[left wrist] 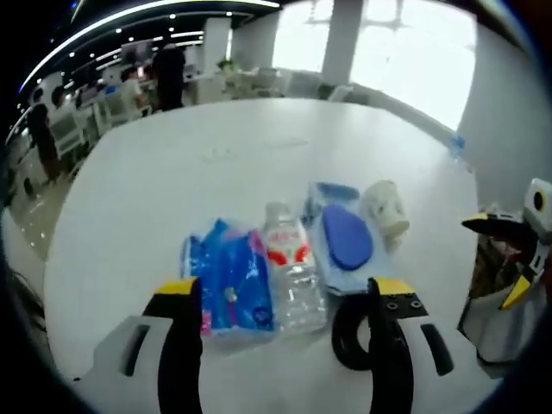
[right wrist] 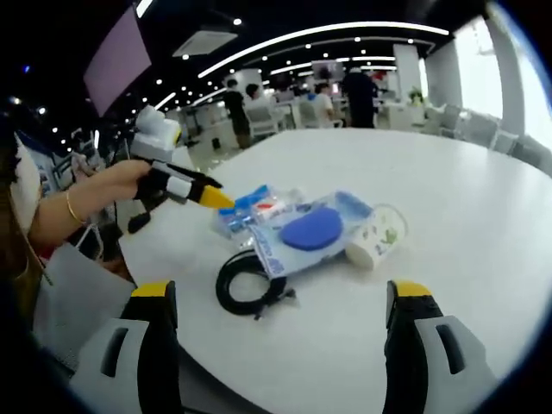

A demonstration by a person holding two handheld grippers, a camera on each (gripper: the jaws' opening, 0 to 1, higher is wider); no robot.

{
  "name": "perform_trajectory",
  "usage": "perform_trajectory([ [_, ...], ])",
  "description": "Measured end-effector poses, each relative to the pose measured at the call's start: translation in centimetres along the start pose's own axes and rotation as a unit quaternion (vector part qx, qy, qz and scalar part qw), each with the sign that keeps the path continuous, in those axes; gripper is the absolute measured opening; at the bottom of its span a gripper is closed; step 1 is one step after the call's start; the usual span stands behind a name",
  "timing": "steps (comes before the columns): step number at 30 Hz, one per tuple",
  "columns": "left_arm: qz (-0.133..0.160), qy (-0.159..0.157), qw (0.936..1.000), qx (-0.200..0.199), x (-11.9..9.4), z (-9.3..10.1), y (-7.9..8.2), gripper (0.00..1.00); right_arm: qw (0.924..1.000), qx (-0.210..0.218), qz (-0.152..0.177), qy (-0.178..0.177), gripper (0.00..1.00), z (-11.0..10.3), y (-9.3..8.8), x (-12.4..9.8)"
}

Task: Arrange the tabletop items into an orderly group along one side of the table until the central work area is clear of visible clutter.

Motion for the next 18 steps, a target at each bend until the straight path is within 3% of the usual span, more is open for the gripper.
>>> perform_trajectory([
  [7, -0.019, -0.001, 0.9998, -0.007, 2.3, -0.1, 0.5, 0.71, 1.0000, -0.001, 0.002, 0.005, 0.99, -0.2, 0.0, 0.0],
  [12, -0.016, 0.002, 0.9999, 0.000, 3.7, -0.1, 1.3, 0.70, 0.9999, -0.006, -0.009, 0.006, 0.99, -0.4, -0.3, 0.2],
  [18, -0.046, 0.010, 0.9989, 0.005, 5.0, -0.2, 1.2, 0.67, 0.9999, -0.008, -0.014, 0.006, 0.99, -0.4, -0.5, 0.2],
])
Point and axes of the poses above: the point that each gripper's makers call its tool centre point, and the gripper's own axes: x roughly forward along the fingers, z roughly to its right, y roughly out of its top, the point moved 3 cm from there along -x, roughly backward along the fingers, and after that the axes turned 9 degrees about -x, right-handed, at the moved point
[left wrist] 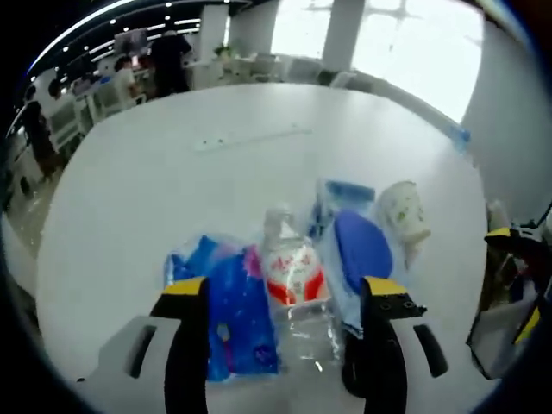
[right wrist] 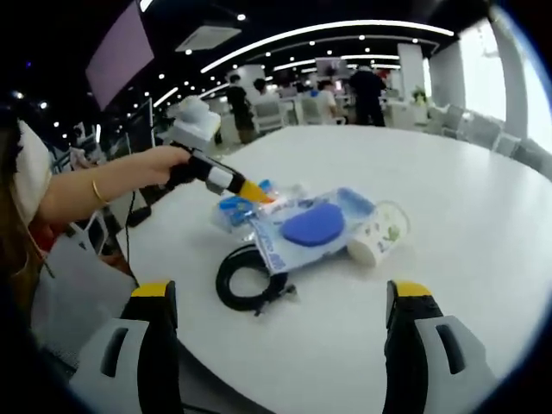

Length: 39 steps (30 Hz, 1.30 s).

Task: Arrange the tabletop items into an orderly group along one side of the table until the central work area is clear of visible clutter.

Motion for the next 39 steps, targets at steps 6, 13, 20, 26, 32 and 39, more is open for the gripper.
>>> perform_trajectory([
  [6, -0.012, 0.004, 0.9999, 0.002, 1.0, -0.3, 0.3, 0.64, 0.9999, -0.001, -0.009, -0.006, 0.99, 0.3, -0.3, 0.0],
  [13, -0.026, 0.000, 0.9996, -0.002, 2.2, -0.1, 0.3, 0.61, 0.9999, 0.001, -0.009, -0.010, 0.99, 0.4, -0.3, -0.1],
  [20, -0.044, 0.003, 0.9990, 0.010, 3.0, 0.0, 0.0, 0.57, 0.9998, 0.000, -0.011, -0.014, 0.99, 0.6, -0.4, -0.1],
  [26, -0.065, 0.005, 0.9979, -0.004, 3.6, 0.0, -0.1, 0.52, 0.9998, 0.001, -0.013, -0.016, 0.99, 0.7, -0.5, -0.1],
  [32, -0.083, -0.003, 0.9966, 0.000, 4.1, 0.5, -0.1, 0.48, 0.9997, -0.001, -0.018, -0.016, 0.99, 0.8, -0.7, -0.1],
  [39, -0.112, 0.004, 0.9934, -0.023, 4.2, 0.5, -0.3, 0.45, 0.9996, 0.002, -0.024, -0.015, 0.99, 0.8, -0.9, -0.1],
])
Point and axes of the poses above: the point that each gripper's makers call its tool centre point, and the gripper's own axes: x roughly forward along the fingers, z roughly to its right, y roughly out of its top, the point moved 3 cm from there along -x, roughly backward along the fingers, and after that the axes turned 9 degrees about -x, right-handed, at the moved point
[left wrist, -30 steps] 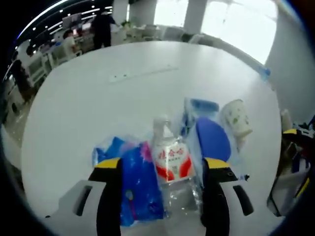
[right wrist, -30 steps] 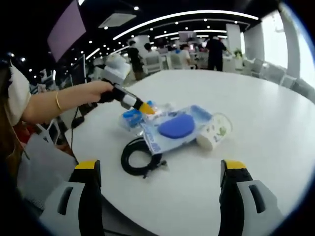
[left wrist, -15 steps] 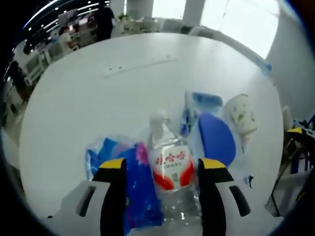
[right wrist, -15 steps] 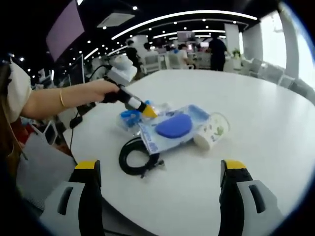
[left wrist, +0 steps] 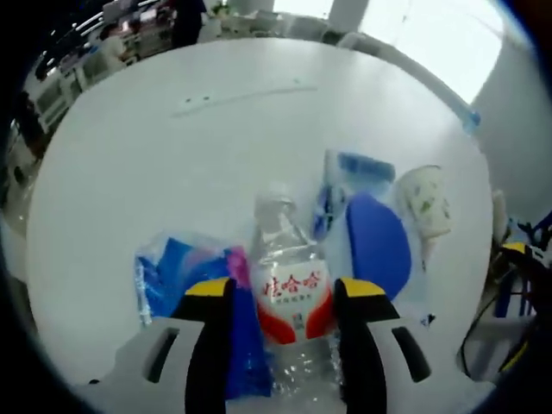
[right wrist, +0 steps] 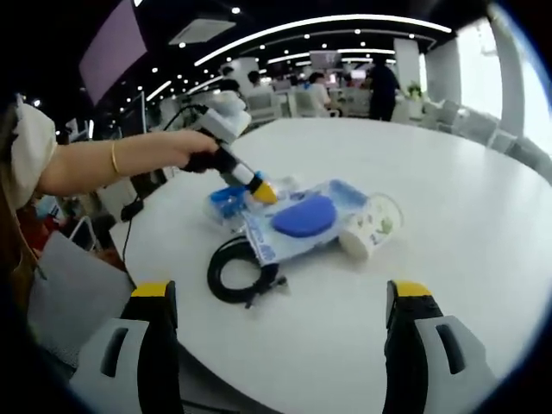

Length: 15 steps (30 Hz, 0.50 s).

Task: Arrange the tabletop items into an orderly group along one side of the table until the central work area is clear of visible clutter.

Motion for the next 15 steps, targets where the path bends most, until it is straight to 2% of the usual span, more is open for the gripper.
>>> perform_trajectory([
  [10, -0.036, -0.012, 0.9991, -0.019, -0.42, 0.09, -0.02, 0.36, 1.0000, 0.005, 0.000, -0.008, 0.99, 0.33, -0.01, -0.15],
  [15, -0.045, -0.005, 0.9988, -0.019, -0.31, -0.25, -0.27, 0.37, 0.9999, 0.004, -0.006, -0.008, 0.99, 0.29, -0.21, -0.09],
])
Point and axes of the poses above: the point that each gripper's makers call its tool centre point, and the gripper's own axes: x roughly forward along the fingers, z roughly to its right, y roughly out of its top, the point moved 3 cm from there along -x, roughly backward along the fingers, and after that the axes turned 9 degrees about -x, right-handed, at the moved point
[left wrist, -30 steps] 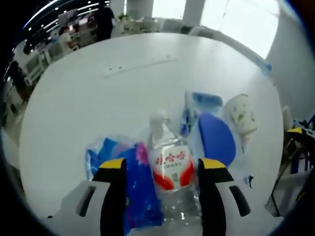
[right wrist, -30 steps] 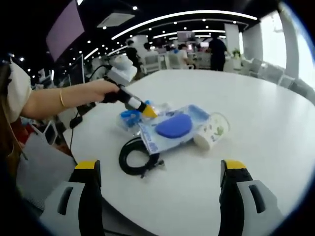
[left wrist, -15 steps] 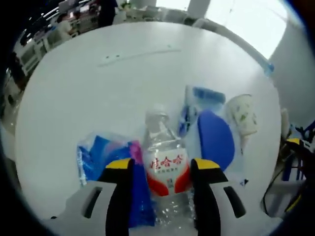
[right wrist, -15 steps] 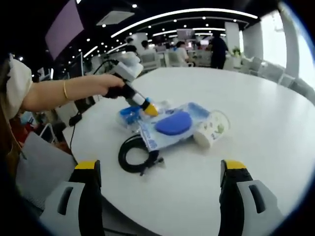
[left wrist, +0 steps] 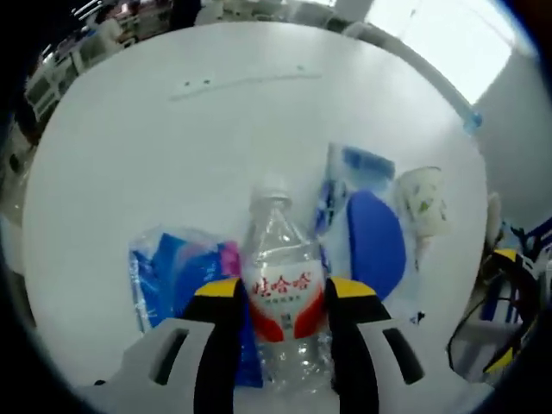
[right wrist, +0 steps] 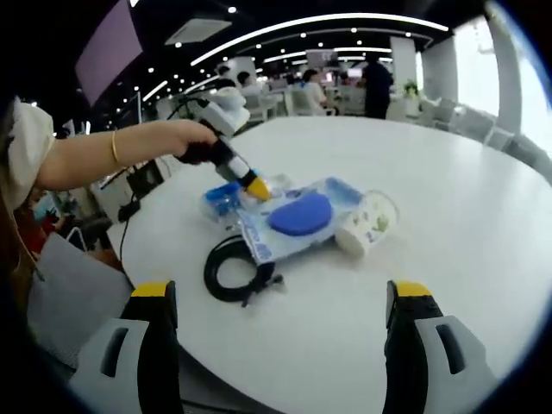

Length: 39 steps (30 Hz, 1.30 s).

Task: Arrange the tabletop items into an orderly group along one side of the table until the central work area is clear of visible clutter.

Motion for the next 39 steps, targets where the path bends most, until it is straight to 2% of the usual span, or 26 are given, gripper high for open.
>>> perform_trajectory([
  [15, -0.021, -0.002, 0.9993, -0.030, 0.7, -0.1, -0.1, 0.38, 1.0000, -0.005, -0.008, -0.001, 0.99, -0.1, -0.2, 0.1],
  [20, -0.022, -0.002, 0.9994, -0.028, 0.6, 0.0, -0.2, 0.37, 0.9999, -0.008, -0.013, -0.002, 0.99, -0.2, -0.3, 0.1],
  [24, -0.004, 0.001, 0.9997, -0.023, 0.2, 0.0, 0.1, 0.34, 0.9999, -0.009, -0.011, -0.002, 0.99, -0.2, -0.3, 0.1],
  [32, 0.021, -0.007, 0.9987, -0.046, -0.1, -0.3, -0.2, 0.34, 0.9999, -0.009, -0.013, -0.005, 0.99, -0.1, -0.4, 0.1],
  [39, 0.046, -0.014, 0.9982, -0.034, -0.8, -0.3, -0.5, 0.33, 0.9999, -0.009, -0.013, -0.004, 0.99, -0.2, -0.4, 0.1],
])
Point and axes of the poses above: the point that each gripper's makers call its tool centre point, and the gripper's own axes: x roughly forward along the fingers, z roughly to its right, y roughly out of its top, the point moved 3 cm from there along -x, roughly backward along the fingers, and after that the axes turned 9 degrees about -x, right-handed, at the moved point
